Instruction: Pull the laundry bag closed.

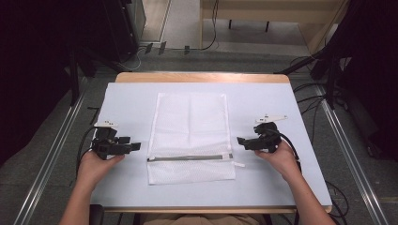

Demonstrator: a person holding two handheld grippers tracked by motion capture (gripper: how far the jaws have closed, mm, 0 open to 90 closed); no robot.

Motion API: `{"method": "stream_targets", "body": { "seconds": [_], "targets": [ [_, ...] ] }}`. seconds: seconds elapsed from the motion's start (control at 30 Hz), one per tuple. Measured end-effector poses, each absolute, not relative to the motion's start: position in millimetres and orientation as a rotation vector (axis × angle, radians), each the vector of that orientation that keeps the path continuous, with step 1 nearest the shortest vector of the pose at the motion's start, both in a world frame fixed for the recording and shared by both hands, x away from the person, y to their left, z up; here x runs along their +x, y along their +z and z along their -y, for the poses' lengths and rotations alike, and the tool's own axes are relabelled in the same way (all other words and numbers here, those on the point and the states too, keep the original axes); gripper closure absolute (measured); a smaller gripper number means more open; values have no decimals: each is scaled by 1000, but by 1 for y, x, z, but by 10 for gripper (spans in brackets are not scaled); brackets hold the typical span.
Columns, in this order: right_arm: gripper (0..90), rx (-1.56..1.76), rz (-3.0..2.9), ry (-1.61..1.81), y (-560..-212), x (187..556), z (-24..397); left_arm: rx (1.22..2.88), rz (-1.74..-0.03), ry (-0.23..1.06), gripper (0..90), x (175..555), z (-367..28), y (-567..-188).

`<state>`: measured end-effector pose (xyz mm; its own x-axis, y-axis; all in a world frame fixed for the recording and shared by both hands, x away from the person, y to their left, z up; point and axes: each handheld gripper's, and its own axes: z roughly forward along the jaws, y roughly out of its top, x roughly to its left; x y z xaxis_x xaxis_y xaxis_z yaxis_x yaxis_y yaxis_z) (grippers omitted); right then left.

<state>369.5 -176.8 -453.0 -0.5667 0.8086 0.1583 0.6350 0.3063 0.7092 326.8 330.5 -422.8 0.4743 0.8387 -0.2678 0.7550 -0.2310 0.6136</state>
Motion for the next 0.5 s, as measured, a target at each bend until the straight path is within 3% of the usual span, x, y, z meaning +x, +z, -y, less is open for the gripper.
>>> {"method": "stream_targets", "body": {
  "seconds": [0.33,0.5],
  "targets": [
    [148,1307,-2352,1143,-451,364,175,2027,-1299,151,358,332,-327,-423],
    [216,1271,-2333,1154,-448,361,173,2006,-1328,167,366,333,-330,-424]
  ]
}}
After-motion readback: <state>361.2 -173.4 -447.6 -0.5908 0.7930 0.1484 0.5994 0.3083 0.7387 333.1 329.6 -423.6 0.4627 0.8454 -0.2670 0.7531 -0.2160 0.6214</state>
